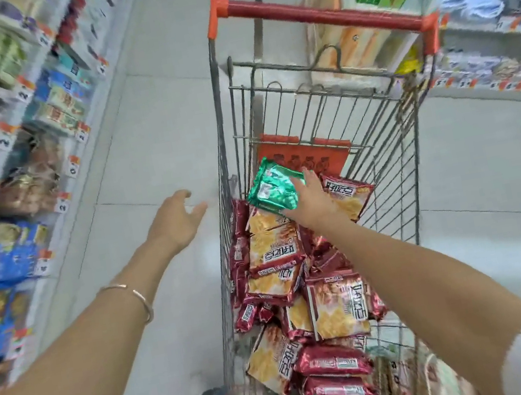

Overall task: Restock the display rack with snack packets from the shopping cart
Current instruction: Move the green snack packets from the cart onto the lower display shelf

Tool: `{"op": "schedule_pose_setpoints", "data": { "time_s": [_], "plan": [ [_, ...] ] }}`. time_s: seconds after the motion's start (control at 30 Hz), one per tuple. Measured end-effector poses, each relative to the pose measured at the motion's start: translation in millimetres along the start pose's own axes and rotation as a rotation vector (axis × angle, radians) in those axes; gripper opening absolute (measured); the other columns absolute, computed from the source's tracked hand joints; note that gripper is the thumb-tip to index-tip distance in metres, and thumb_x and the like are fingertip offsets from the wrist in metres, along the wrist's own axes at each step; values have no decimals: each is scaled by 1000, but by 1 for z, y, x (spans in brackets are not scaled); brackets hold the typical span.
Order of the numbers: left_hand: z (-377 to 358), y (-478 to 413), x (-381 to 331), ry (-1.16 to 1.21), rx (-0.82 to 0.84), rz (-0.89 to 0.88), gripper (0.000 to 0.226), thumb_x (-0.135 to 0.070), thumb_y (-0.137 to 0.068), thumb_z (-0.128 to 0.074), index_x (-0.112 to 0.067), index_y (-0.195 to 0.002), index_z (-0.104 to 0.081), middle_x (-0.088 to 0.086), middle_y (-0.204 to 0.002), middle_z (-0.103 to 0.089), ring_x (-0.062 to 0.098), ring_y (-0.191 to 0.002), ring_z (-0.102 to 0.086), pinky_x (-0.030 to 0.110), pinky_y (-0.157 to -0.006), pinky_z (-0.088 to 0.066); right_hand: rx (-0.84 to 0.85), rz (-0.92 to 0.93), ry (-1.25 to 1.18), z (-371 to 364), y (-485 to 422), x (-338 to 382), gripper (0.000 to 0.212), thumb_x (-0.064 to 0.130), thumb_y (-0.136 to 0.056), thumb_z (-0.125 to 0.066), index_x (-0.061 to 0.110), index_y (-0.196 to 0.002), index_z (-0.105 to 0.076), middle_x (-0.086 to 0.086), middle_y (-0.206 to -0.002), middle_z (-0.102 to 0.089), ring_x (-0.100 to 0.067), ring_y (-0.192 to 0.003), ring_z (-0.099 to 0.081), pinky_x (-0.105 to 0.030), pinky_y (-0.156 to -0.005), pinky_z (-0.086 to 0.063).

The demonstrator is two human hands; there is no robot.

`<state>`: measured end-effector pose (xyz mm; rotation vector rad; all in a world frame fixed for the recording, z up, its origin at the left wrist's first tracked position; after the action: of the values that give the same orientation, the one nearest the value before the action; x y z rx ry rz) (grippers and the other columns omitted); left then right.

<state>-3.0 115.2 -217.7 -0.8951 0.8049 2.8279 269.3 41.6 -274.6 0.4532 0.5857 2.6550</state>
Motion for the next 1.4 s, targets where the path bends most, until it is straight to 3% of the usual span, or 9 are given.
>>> {"op": "schedule_pose_setpoints", "data": {
  "time_s": [0.17, 0.3, 0.43, 0.5, 0.6, 0.7, 0.93, 1.17, 1.4],
  "plan": [
    [-2, 10, 3, 144, -52, 27, 49, -36, -101, -53, -13, -143, -46, 7, -145, -49, 24, -113, -57, 31, -98, -38, 91, 14, 234, -28, -50, -7, 126, 59, -74, -77, 28, -156, 14, -5, -165, 17, -28, -152, 14, -68, -115, -9],
    [4, 15, 21, 159, -88, 71, 45, -32, -100, -56, -12, -139, -50, 7, -141, -53, 20, -104, -57, 32, -97, -40, 82, 75, 120, -23, -57, -15, 98, 54, -73, -76, 29, -151, -23, -14, -157, -26, -34, -142, -28, -59, -113, -29],
    [15, 12, 10, 173, -161, 54, 38, -27, -99, -56, -13, -135, -54, 6, -136, -58, 20, -102, -58, 31, -93, -42, 479, -99, -1044, 17, -12, -19, 35, 44, -90, -57, 20, -116, -53, -8, -116, -66, -23, -97, -66, -56, -103, -45],
    [18, 11, -14, 176, -216, 9, 35, -26, -99, -54, -14, -133, -55, 3, -131, -60, 19, -102, -59, 35, -96, -45, 683, -192, -1460, 34, 20, -26, 46, 48, -89, -47, 13, -116, -60, -9, -121, -68, -24, -111, -64, -55, -108, -38],
    [15, 21, -66, 251, -178, -110, 38, -32, -100, -54, -13, -133, -55, 2, -129, -61, 20, -113, -59, 32, -97, -43, 749, -238, -1663, 49, 62, -34, 73, 60, -77, -53, 12, -131, -64, -17, -140, -56, -34, -132, -48, -56, -115, -28],
    [-5, 45, -110, 297, 261, -181, 61, -46, -97, -55, -14, -147, -42, 1, -141, -53, 21, -128, -51, 37, -109, -39, 710, -223, -1726, 56, 104, -24, 72, 65, -83, -45, 13, -129, -66, -18, -138, -57, -35, -123, -58, -51, -104, -43],
    [-16, 125, -129, 311, 665, -282, 69, -13, -83, -79, -21, -144, -47, 3, -109, -71, 12, -80, -69, 20, -64, -54, 237, -247, -1722, 61, 234, -26, 60, 50, -76, -63, 8, -118, -58, -12, -118, -66, -27, -105, -64, -55, -102, -42],
    [-51, 264, -174, -528, 692, -895, 78, -38, -75, -85, -32, -144, -50, -2, -129, -52, 18, -117, -50, 30, -93, -44, -283, -175, -1242, 51, 390, -27, 64, 44, -57, -91, 40, -115, -65, -7, -122, -68, -20, -107, -66, -39, -96, -49],
    [-152, 395, -200, -256, 713, -770, 104, -63, -73, -77, -10, -150, -33, 10, -154, -36, 28, -139, -38, 37, -107, -35, -937, -582, -1399, -1, 594, -96, 30, 26, -85, -76, 23, -115, -69, -9, -111, -73, -19, -94, -66, -28, -78, -54]
  ]
}}
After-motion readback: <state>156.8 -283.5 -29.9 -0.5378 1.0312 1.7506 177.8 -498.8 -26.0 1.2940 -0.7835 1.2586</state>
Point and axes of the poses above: each hand's wrist, its own y-axis away from the middle knuckle, its own z-axis out of the back of the hand, x = y × z, the point moved 4 cm from there along -y, towards the middle knuckle
